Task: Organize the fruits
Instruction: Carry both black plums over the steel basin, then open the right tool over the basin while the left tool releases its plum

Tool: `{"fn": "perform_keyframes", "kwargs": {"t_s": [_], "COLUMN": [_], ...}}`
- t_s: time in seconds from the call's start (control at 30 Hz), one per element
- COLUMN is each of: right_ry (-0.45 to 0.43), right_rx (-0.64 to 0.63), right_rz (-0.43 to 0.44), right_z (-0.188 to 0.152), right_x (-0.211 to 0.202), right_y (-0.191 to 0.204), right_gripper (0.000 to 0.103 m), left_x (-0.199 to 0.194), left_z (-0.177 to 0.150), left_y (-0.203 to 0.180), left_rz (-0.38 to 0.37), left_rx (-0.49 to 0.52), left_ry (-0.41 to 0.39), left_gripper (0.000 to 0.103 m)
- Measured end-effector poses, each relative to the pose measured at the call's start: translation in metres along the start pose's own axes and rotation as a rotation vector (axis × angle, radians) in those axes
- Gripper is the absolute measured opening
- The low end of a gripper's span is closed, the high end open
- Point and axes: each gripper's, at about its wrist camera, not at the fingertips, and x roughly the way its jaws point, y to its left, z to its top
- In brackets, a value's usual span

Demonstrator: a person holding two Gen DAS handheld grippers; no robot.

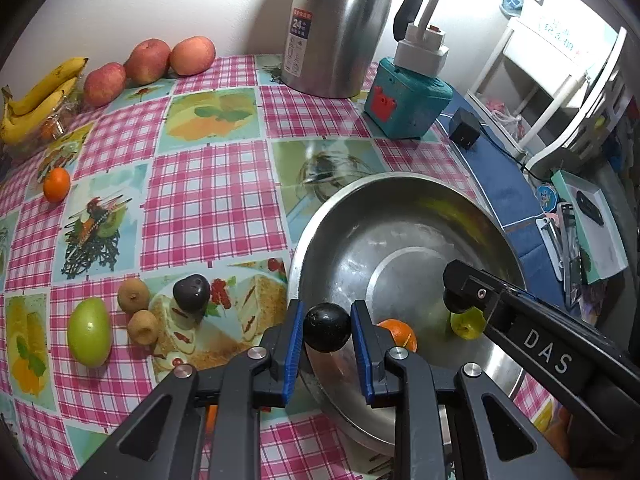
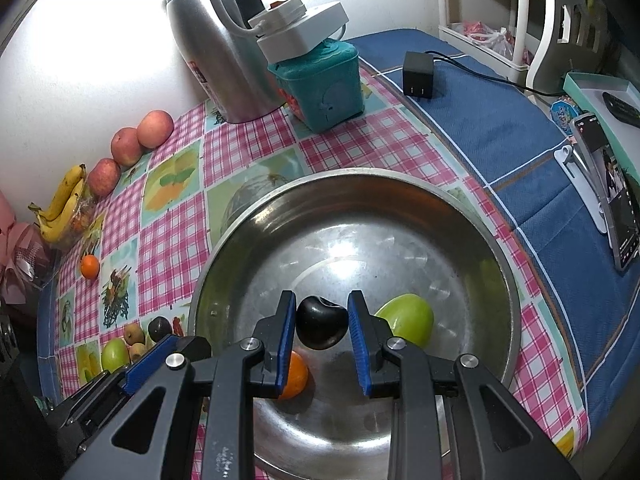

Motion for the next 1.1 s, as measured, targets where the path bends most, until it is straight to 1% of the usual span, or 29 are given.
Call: {"fn": "perform_keyframes", "kwargs": {"t_s": [0.3, 0.37, 0.4, 0.43, 0.57, 0.73, 0.87, 0.97, 1.1], "right_ry": [0.007, 0.007, 0.005, 0.003, -0.010, -0.014, -0.010, -0.004, 0.004], "right_rx": [-0.002, -0.002, -0.001, -0.001, -0.007, -0.016, -0.019, -0.021, -0.033], "right_rz": [-0.002, -0.006, -0.008, -0.008, -0.008, -0.007, -0.013, -0.015, -0.017], "right_z": [0.000, 0.001, 0.001, 0.001, 0.003, 0.003, 0.002, 0.002, 0.000], "right_x": [0.000, 0.000, -0.001, -0.002, -0.007, -0.010, -0.010, -0.009, -0.008], "right_y": [0.000, 0.001, 0.001, 0.001, 0.001, 0.003, 0.003, 0.003, 0.006], "right_gripper": [0.028, 0.033, 0.036, 0.037, 0.037, 0.037, 0.037, 0.037, 0.037], "left_x": [0.001, 0.001, 0.001, 0.000, -0.004, -0.008, -0.008, -0.009, -0.013], "left_z": [0.000, 0.000, 0.001, 0.001, 0.001, 0.003, 0.003, 0.003, 0.005], "left_y": [-0.002, -0.002, -0.001, 0.000, 0.000, 0.002, 0.012, 0.022, 0.039], "left_rz": [-0.010, -0.015, -0.018, -0.019, -0.028, -0.030, -0.020, -0.006, 0.037], "left_rx": [0.003, -0.001, -0.005, -0.006, -0.010, -0.017, -0.057, -0.094, -0.149], "left_ry": [0.015, 0.016, 0.017, 0.017, 0.009, 0.001, 0.008, 0.017, 0.024], "left_gripper": [0.028, 0.028, 0.029, 0.029, 0.036, 0.036, 0.041, 0.042, 0.044]}}
